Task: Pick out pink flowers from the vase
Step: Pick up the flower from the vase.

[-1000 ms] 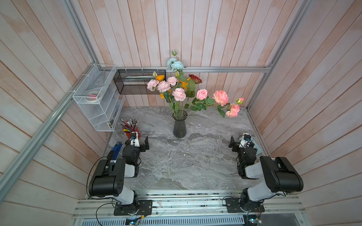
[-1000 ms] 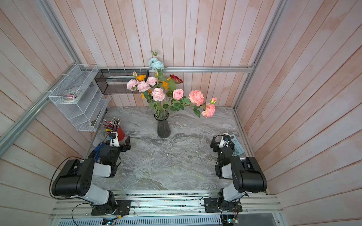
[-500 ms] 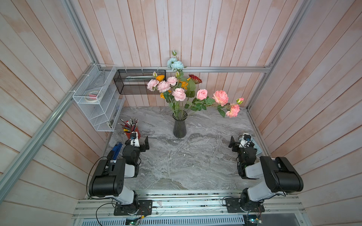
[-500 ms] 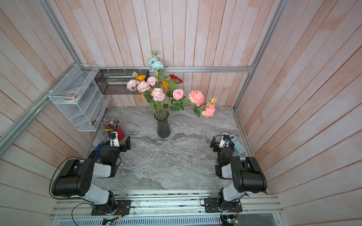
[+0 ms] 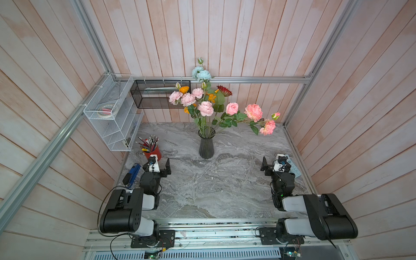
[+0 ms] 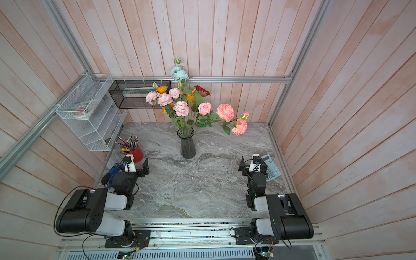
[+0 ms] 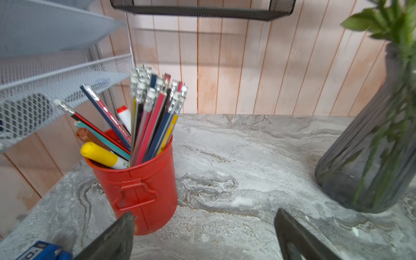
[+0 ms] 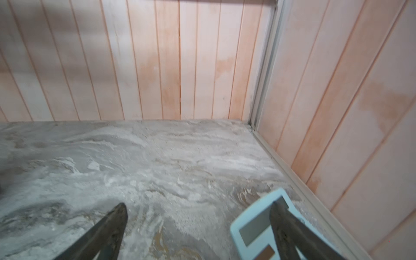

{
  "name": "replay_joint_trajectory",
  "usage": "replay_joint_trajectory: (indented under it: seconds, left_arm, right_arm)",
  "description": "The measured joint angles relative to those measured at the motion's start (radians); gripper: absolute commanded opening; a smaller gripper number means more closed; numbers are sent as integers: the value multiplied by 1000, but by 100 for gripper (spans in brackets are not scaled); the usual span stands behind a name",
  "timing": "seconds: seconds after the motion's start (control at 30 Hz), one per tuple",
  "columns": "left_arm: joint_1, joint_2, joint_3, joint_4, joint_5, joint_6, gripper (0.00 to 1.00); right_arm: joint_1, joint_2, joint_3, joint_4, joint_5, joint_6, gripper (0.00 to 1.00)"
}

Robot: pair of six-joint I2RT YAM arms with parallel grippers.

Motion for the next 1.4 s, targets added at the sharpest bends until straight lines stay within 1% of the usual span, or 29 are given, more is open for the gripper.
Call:
replay_joint_trajectory:
  seconds: [0.1,0.13,0.2,0.27,0.33,0.47,0.53,0.73,0.83,0.93,1.07,1.2,1.4]
  left_arm:
    - [-13,-147,-10,-26,-19,-8,87]
    - [-15,-195,-10,-35,-22,-22,83]
    - [-21,-271,-10,-50,-18,-56,79]
    - [-34,-310,-10,-57,-6,-88,74]
    - [-68,-312,-5,-61,21,-106,66]
    - [-172,-270,51,-97,90,-100,54]
    - [-240,-242,107,-125,122,-68,48]
    - [-419,-170,258,-182,141,42,43]
    - [-471,-118,320,-194,140,86,39]
    - [-499,-59,373,-202,140,116,38]
    - [-512,26,460,-226,141,131,38]
    - [-515,110,562,-257,141,144,38]
    - [-517,204,658,-293,138,154,38]
  right_arm:
    - [11,-124,94,-156,-53,4,98]
    - [14,-161,116,-195,-80,10,98]
    - [27,-225,131,-249,-127,26,98]
    - [54,-278,133,-300,-161,42,98]
    - [97,-313,136,-352,-186,55,98]
    - [181,-348,135,-420,-225,83,98]
    - [218,-374,120,-420,-244,108,98]
    - [320,-457,23,-383,-275,138,98]
    - [359,-465,16,-369,-289,145,98]
    - [401,-466,16,-351,-294,151,98]
    - [454,-450,16,-320,-295,153,98]
    - [486,-397,18,-281,-295,156,98]
    - [512,-283,48,-219,-295,156,98]
